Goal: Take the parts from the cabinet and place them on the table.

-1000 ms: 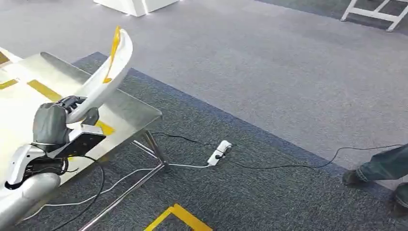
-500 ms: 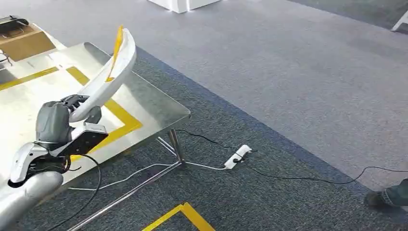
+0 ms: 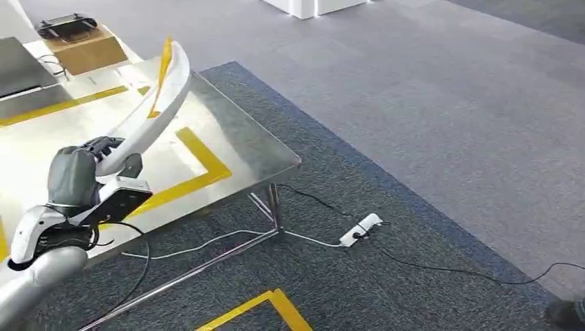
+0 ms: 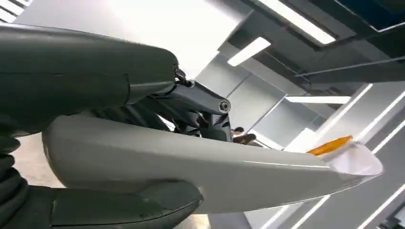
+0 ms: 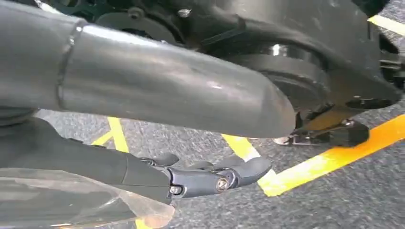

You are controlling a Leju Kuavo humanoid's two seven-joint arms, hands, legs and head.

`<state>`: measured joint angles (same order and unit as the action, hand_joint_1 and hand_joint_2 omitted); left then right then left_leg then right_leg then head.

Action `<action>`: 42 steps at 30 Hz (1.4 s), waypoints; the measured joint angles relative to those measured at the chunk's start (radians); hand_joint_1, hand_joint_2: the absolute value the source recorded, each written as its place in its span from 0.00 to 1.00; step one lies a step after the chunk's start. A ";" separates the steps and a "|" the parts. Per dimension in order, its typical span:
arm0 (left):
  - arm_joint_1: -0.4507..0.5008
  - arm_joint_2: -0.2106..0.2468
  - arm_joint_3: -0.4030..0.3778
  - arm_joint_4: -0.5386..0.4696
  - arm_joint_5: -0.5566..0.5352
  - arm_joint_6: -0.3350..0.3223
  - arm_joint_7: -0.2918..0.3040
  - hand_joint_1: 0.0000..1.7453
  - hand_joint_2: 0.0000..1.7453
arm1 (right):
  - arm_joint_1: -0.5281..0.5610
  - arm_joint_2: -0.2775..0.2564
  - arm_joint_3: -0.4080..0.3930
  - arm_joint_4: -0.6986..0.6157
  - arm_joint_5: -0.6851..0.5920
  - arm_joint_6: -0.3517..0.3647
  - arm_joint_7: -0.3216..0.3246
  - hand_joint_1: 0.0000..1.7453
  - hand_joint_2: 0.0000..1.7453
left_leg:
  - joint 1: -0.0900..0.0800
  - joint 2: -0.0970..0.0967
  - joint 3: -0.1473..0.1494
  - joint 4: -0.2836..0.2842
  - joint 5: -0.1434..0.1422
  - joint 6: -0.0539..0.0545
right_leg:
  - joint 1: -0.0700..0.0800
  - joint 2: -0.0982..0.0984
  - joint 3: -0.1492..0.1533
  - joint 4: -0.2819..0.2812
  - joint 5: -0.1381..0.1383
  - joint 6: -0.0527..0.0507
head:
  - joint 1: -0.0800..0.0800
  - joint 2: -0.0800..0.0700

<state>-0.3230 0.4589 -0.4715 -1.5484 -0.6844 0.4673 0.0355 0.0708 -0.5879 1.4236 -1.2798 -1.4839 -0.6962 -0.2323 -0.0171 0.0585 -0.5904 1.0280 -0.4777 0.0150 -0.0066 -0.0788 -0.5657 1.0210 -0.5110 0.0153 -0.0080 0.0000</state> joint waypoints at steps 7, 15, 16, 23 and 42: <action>-0.001 0.000 -0.001 0.000 0.000 -0.001 0.000 1.00 1.00 | -0.001 0.000 0.003 0.001 0.000 0.000 0.001 0.00 0.00 | 0.012 -0.062 0.008 -0.022 0.013 0.027 | -0.006 0.074 -0.111 0.237 -0.129 0.029 | 0.011 0.000; 0.003 -0.004 -0.003 0.000 0.000 -0.001 0.001 1.00 1.00 | 0.000 0.000 0.005 0.002 0.000 0.000 0.000 0.00 0.00 | 0.013 -0.142 0.001 -0.006 0.007 0.005 | -0.013 0.136 -0.008 -0.004 0.010 0.018 | 0.010 0.000; 0.004 -0.004 -0.003 0.000 0.000 -0.001 0.001 1.00 1.00 | 0.000 0.000 0.005 0.002 0.000 0.000 0.001 0.00 0.00 | 0.016 -0.149 0.000 -0.008 0.010 0.000 | -0.010 0.128 -0.007 -0.003 0.010 0.014 | 0.011 0.000; 0.009 0.000 -0.003 0.000 0.000 0.000 0.003 1.00 1.00 | 0.002 0.000 0.005 0.003 0.000 0.000 0.000 0.00 0.00 | 0.021 -0.071 -0.137 0.279 -0.127 -0.030 | -0.013 0.063 0.007 -0.016 0.009 -0.017 | -0.002 0.000; 0.010 -0.005 -0.002 0.000 0.001 0.000 0.003 1.00 1.00 | 0.003 0.000 0.004 0.005 0.000 0.000 0.001 0.00 0.00 | 0.011 -0.110 0.001 -0.023 0.024 0.026 | -0.008 0.084 -0.084 0.134 -0.020 0.026 | 0.007 0.000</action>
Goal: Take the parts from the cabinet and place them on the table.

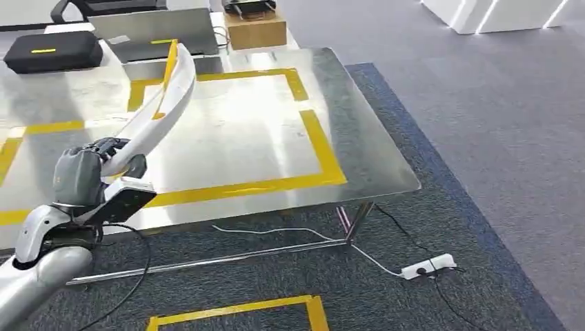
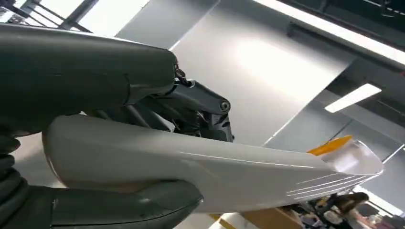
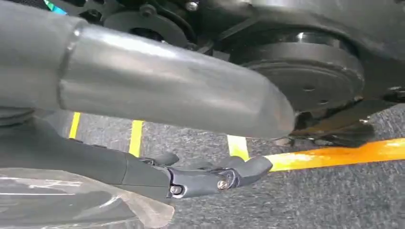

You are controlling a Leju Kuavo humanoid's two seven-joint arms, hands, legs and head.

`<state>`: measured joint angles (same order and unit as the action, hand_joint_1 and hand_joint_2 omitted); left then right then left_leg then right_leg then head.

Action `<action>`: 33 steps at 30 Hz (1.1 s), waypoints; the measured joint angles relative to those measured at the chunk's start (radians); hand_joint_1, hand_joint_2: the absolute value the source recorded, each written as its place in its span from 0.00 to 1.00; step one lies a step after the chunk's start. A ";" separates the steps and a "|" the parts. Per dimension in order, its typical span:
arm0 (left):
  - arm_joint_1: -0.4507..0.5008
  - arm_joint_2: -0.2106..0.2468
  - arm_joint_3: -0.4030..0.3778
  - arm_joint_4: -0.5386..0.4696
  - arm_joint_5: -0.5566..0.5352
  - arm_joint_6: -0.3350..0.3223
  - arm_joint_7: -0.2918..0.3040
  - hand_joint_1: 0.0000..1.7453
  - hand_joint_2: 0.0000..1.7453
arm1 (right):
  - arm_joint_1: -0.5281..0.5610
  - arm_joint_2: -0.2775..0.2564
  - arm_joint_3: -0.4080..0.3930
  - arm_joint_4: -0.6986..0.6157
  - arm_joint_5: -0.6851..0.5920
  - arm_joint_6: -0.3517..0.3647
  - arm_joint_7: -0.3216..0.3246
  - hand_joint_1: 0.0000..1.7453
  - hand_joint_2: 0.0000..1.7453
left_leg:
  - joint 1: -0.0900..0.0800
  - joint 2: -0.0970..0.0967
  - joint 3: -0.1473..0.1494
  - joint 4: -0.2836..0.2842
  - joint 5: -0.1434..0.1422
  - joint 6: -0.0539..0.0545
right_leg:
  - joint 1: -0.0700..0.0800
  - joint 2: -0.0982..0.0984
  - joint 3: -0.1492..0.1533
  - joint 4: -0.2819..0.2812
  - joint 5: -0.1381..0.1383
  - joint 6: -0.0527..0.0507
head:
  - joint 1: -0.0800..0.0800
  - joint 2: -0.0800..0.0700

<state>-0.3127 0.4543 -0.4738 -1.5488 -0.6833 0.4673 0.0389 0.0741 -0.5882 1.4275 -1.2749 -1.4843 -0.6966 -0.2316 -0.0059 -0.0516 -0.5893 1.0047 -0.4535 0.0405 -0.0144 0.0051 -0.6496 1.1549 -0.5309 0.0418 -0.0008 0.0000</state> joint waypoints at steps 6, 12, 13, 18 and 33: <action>0.000 0.001 0.000 0.000 0.000 0.000 0.000 1.00 1.00 | 0.000 0.000 -0.003 0.000 0.000 0.000 0.000 0.00 0.00 | 0.004 -0.044 -0.010 0.006 0.001 -0.027 | 0.001 0.043 0.078 -0.143 0.033 -0.022 | -0.001 0.000; -0.002 0.002 0.000 0.000 0.000 -0.001 0.002 1.00 1.00 | 0.003 0.000 -0.003 0.000 0.000 0.000 -0.001 0.00 0.00 | 0.009 0.040 -0.128 0.270 -0.139 -0.058 | -0.006 0.003 0.088 -0.153 0.035 -0.046 | -0.009 0.000; 0.001 0.002 0.000 0.000 0.000 -0.001 0.002 1.00 1.00 | 0.005 0.000 -0.004 0.001 0.000 0.000 -0.001 0.00 0.00 | 0.012 0.041 -0.154 0.322 -0.151 -0.060 | -0.006 -0.002 0.088 -0.153 0.034 -0.047 | -0.010 0.000; -0.001 0.003 0.001 0.000 0.000 -0.001 0.003 1.00 1.00 | 0.007 0.000 -0.008 0.004 0.000 0.000 -0.001 0.00 0.00 | 0.015 0.048 -0.007 0.027 0.006 -0.051 | -0.006 -0.013 0.105 -0.153 0.023 -0.037 | -0.010 0.000; -0.071 0.022 -0.042 0.077 -0.106 -0.029 -0.012 1.00 1.00 | -0.032 0.000 0.023 0.015 0.000 0.007 0.006 0.00 0.00 | 0.005 0.047 0.000 0.007 -0.010 -0.036 | -0.004 -0.012 0.103 -0.166 0.029 -0.015 | -0.008 0.000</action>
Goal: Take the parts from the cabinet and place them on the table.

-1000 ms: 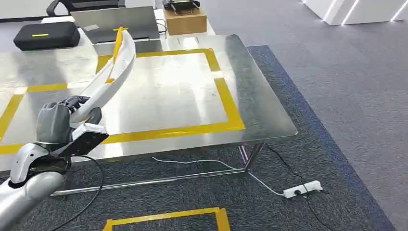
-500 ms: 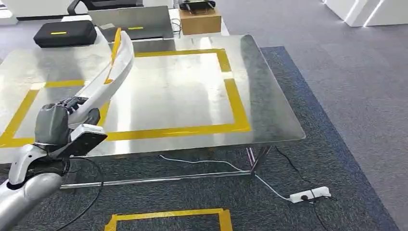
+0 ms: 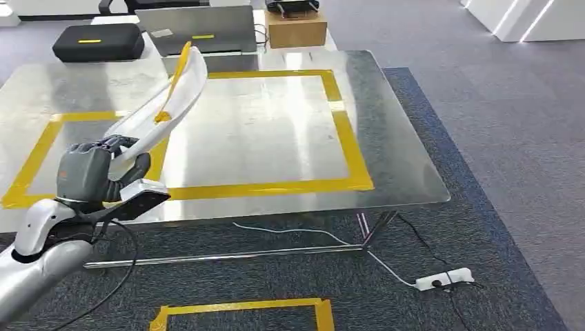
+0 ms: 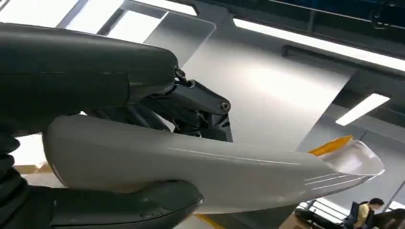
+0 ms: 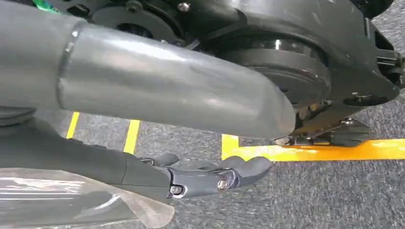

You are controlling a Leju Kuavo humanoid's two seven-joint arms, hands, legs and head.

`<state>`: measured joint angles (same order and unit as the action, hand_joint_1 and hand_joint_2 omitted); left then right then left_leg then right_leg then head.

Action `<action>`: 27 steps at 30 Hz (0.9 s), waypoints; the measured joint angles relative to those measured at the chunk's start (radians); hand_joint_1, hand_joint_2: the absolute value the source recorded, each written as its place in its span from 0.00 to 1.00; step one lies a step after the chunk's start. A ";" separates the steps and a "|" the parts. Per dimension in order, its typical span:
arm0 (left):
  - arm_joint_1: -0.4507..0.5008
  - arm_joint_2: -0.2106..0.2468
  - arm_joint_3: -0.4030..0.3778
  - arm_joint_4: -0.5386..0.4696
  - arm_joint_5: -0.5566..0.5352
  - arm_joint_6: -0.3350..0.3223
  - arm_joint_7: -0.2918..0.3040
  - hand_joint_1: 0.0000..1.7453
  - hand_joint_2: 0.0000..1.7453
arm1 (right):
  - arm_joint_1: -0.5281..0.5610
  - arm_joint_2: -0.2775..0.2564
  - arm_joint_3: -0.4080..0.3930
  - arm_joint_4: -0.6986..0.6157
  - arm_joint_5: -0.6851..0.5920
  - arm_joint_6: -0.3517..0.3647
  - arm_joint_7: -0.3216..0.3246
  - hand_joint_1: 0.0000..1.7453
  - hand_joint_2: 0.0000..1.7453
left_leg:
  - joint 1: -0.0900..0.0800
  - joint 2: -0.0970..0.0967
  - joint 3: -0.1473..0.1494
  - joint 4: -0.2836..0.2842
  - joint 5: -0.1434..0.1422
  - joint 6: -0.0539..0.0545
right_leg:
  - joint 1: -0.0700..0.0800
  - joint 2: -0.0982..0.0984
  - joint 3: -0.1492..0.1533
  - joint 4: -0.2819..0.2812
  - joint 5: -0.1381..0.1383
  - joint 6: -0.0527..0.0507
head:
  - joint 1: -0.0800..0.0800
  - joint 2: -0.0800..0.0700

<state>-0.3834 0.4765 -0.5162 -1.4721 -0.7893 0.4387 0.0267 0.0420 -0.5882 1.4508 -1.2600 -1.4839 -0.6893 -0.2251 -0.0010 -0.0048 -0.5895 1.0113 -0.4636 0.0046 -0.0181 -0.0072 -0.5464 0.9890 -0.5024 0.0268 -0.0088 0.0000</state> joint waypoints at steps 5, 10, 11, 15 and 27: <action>-0.035 0.002 -0.006 0.061 -0.027 -0.016 0.044 1.00 1.00 | -0.008 0.000 0.009 0.008 0.000 0.008 0.002 0.00 0.00 | 0.001 0.000 0.000 0.000 0.001 0.001 | 0.001 0.000 0.000 0.000 0.000 0.000 | 0.000 0.000; -0.065 -0.003 -0.006 0.109 -0.040 -0.032 0.089 1.00 1.00 | -0.008 0.000 0.009 0.010 0.000 0.007 0.002 0.00 0.00 | 0.001 0.000 0.000 0.000 0.001 0.001 | 0.003 0.000 -0.001 0.001 0.000 0.000 | 0.000 0.000; -0.071 -0.004 -0.006 0.120 -0.042 -0.037 0.096 1.00 1.00 | -0.008 0.000 0.009 0.010 0.000 0.006 0.002 0.00 0.00 | 0.002 0.000 0.000 0.000 0.001 0.001 | 0.003 0.000 -0.001 0.001 0.000 0.000 | -0.001 0.000; -0.085 -0.006 -0.005 0.143 -0.051 -0.048 0.120 1.00 1.00 | -0.007 0.000 0.008 0.011 0.000 0.003 0.003 0.00 0.00 | 0.002 0.000 0.000 0.000 0.001 0.001 | 0.003 0.001 -0.001 0.001 0.000 0.000 | 0.000 0.000; -0.168 0.000 -0.003 0.271 -0.149 -0.144 0.239 1.00 1.00 | -0.009 0.000 0.008 0.013 0.000 -0.006 0.009 0.00 0.00 | 0.003 0.000 0.000 0.000 0.001 0.001 | 0.003 0.001 -0.001 0.001 0.000 0.000 | 0.000 0.000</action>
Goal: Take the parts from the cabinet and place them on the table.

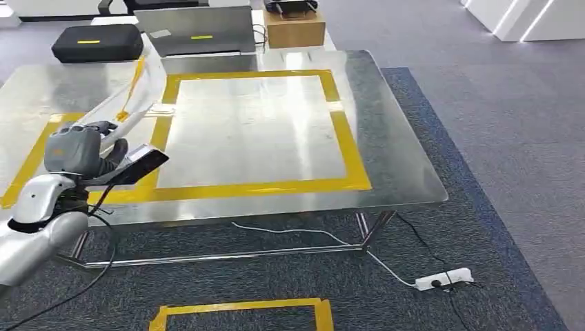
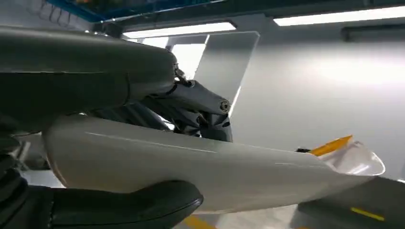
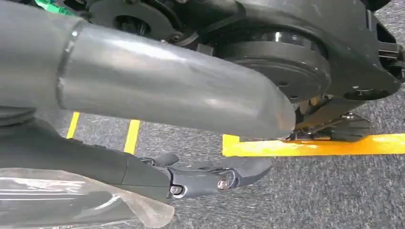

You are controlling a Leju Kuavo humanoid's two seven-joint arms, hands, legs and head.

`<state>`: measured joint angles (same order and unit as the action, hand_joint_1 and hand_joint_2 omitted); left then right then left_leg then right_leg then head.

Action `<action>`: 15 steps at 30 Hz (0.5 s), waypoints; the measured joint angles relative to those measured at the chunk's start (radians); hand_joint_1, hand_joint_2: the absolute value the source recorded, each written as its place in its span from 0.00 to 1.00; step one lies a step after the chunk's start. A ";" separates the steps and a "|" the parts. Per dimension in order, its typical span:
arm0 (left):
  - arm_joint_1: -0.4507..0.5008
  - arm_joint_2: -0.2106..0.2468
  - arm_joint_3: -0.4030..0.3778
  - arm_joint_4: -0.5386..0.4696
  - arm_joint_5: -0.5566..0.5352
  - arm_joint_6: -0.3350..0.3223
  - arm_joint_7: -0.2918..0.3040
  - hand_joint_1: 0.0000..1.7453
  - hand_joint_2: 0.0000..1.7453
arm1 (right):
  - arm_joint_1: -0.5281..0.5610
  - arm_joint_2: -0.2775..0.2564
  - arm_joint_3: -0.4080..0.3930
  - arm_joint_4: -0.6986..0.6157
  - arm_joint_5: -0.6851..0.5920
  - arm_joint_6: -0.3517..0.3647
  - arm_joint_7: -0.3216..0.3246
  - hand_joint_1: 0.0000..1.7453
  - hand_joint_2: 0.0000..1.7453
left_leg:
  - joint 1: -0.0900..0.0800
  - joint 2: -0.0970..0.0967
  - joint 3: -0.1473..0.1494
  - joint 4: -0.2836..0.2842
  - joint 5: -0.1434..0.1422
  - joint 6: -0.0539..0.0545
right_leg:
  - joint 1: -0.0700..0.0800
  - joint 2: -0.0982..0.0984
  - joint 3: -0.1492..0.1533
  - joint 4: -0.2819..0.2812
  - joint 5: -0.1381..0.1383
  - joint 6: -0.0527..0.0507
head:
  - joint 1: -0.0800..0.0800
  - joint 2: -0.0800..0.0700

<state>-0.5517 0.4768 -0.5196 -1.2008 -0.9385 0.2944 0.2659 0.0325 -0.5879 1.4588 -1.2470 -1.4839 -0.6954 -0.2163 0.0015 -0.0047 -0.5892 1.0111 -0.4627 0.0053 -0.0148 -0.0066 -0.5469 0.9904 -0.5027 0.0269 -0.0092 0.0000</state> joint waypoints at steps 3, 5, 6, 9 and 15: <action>-0.028 0.013 -0.002 0.059 -0.073 -0.041 0.045 1.00 1.00 | -0.002 0.000 0.000 0.000 0.000 0.000 0.003 0.00 0.00 | 0.000 0.000 0.000 0.000 0.000 0.000 | 0.000 0.001 0.000 0.000 0.000 0.000 | 0.000 0.000; -0.035 0.020 -0.002 0.085 -0.107 -0.059 0.065 1.00 1.00 | -0.003 0.000 0.001 0.001 0.000 0.000 0.005 0.00 0.00 | 0.000 0.000 0.000 0.000 0.000 0.000 | 0.000 0.001 0.000 0.000 0.000 0.000 | 0.000 0.000; -0.038 0.024 -0.004 0.098 -0.125 -0.066 0.073 1.00 1.00 | -0.003 0.000 0.002 0.001 0.000 0.000 0.005 0.00 0.00 | 0.000 0.000 0.000 0.000 0.000 0.000 | 0.000 0.000 0.000 0.000 0.000 0.000 | 0.000 0.000; -0.044 0.032 -0.007 0.135 -0.152 -0.085 0.088 1.00 1.00 | -0.010 0.000 0.005 0.001 0.000 0.000 0.009 0.00 0.00 | 0.000 0.000 0.000 0.000 0.000 0.000 | 0.000 0.001 0.000 0.000 0.000 0.000 | 0.000 0.000; -0.044 0.038 -0.008 0.192 -0.170 -0.101 0.098 1.00 1.00 | -0.018 0.000 0.015 0.003 0.000 0.000 0.011 0.00 0.00 | 0.000 0.000 0.000 0.000 0.000 0.000 | 0.000 0.000 0.000 0.000 0.000 0.000 | 0.000 0.000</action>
<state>-0.5961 0.5146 -0.5276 -1.0091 -1.1089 0.1938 0.3639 0.0145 -0.5879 1.4740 -1.2444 -1.4839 -0.6958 -0.2049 0.0015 -0.0044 -0.5894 1.0111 -0.4628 0.0053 -0.0149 -0.0064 -0.5471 0.9906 -0.5032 0.0270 -0.0088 0.0000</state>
